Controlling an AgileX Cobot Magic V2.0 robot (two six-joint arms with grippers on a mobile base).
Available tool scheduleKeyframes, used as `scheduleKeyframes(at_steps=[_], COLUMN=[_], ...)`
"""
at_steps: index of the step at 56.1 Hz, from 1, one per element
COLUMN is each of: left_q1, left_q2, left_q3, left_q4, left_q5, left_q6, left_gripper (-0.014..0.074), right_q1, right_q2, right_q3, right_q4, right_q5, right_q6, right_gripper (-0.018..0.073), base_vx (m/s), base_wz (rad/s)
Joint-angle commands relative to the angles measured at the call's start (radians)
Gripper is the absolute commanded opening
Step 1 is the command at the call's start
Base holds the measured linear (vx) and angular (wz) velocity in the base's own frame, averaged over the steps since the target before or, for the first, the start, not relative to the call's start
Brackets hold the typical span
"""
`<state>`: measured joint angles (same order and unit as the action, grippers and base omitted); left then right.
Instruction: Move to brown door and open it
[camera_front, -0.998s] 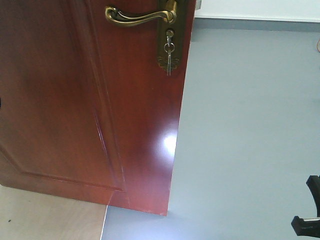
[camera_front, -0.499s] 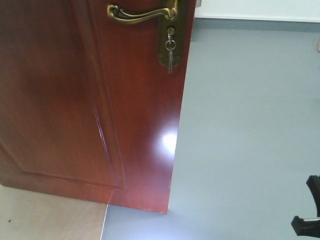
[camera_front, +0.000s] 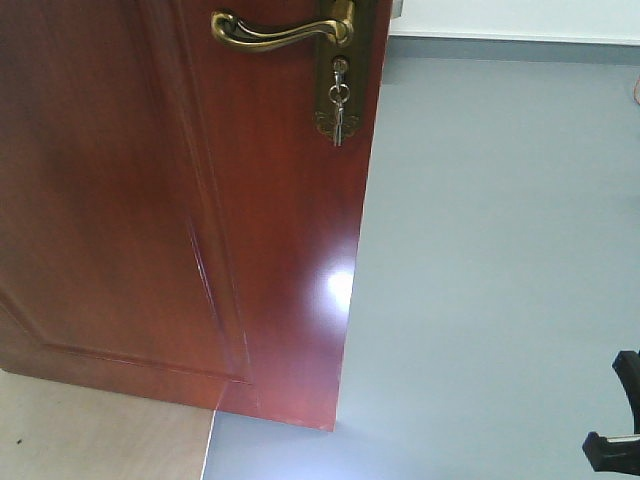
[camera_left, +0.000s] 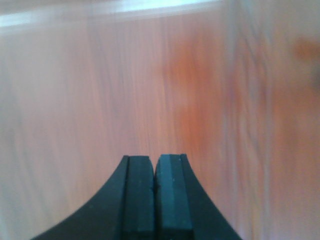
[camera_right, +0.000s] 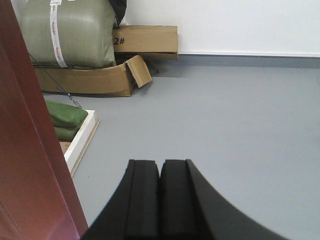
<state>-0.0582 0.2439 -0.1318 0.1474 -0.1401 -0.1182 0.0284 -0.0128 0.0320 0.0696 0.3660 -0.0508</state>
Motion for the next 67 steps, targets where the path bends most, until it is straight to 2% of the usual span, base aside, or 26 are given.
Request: scheduleKeyframes(at_steps=[1,7,11,19,67], left_q1=[-0.007,-0.007,-0.003,0.013,0.016], left_q2=[-0.077,-0.163,-0.194,-0.223,-0.27], left_q3=[0.059,0.146,0.137,0.137,0.137], left_q4=[-0.011,-0.011,-0.01,-0.01,-0.01], left_q5=[-0.073,-0.069,0.03,0.072,0.078], left_q6=[-0.01,-0.01,-0.009,-0.008,-0.009], left_gripper=[0.0021,0.0021,0.0021,0.0021,0.0021], right_q1=[-0.001,-0.001,-0.001,-0.001,-0.001], right_q2=[-0.006,-0.006,-0.006,-0.006,-0.006], right_q3=[0.004,0.004,0.004,0.004,0.004], right_q4=[-0.003,-0.003,-0.003,-0.003,-0.003], right_q5=[-0.076,-0.076,-0.076,-0.076,-0.076], right_q6=[-0.006,-0.006,-0.006,-0.006,-0.006], right_gripper=[0.0,0.0,0.0,0.0,0.0], base_vx=[0.0,0.0,0.0,0.0,0.0], base_wz=[0.0,0.0,0.0,0.0,0.0])
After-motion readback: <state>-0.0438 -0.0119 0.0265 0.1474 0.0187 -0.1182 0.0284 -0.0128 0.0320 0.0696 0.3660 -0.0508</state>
